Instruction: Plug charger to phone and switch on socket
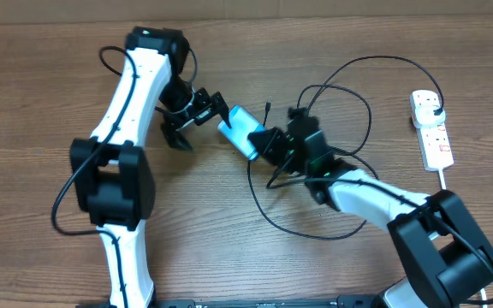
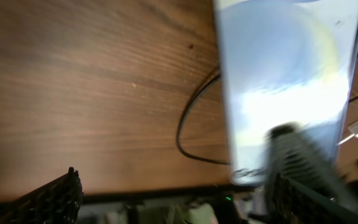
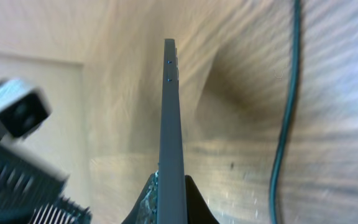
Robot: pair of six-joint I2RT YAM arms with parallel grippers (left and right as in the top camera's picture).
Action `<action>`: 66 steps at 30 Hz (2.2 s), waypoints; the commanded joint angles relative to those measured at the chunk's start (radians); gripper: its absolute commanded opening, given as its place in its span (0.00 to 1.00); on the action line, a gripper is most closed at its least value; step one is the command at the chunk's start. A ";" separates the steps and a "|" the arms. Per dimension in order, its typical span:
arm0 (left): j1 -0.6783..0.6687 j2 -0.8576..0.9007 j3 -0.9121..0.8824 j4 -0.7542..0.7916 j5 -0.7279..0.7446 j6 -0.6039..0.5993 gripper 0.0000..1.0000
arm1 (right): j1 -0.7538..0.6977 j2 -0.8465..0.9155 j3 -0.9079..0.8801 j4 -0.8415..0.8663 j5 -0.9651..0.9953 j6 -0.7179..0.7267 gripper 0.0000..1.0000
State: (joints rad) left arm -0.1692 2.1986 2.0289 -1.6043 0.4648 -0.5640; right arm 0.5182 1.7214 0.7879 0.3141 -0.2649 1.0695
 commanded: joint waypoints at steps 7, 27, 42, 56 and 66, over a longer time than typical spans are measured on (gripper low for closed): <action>-0.068 -0.339 -0.208 0.210 -0.231 0.067 1.00 | -0.061 -0.142 0.056 0.022 -0.130 0.087 0.04; -0.080 -0.680 -0.984 1.317 0.199 -0.275 0.99 | -0.081 -0.162 0.056 0.085 -0.291 0.230 0.04; -0.094 -0.680 -0.984 1.603 0.160 -0.620 1.00 | -0.081 -0.161 0.056 0.156 -0.278 0.370 0.04; -0.118 -0.680 -0.984 1.847 0.104 -0.866 1.00 | -0.040 -0.159 0.056 0.238 -0.188 0.495 0.04; -0.121 -0.680 -0.984 1.874 0.103 -0.904 0.99 | -0.020 -0.159 0.056 0.243 -0.188 0.494 0.04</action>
State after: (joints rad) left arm -0.2699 1.5261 1.0325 0.2363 0.5529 -1.4300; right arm 0.4568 1.5852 0.8230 0.5568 -0.4129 1.5707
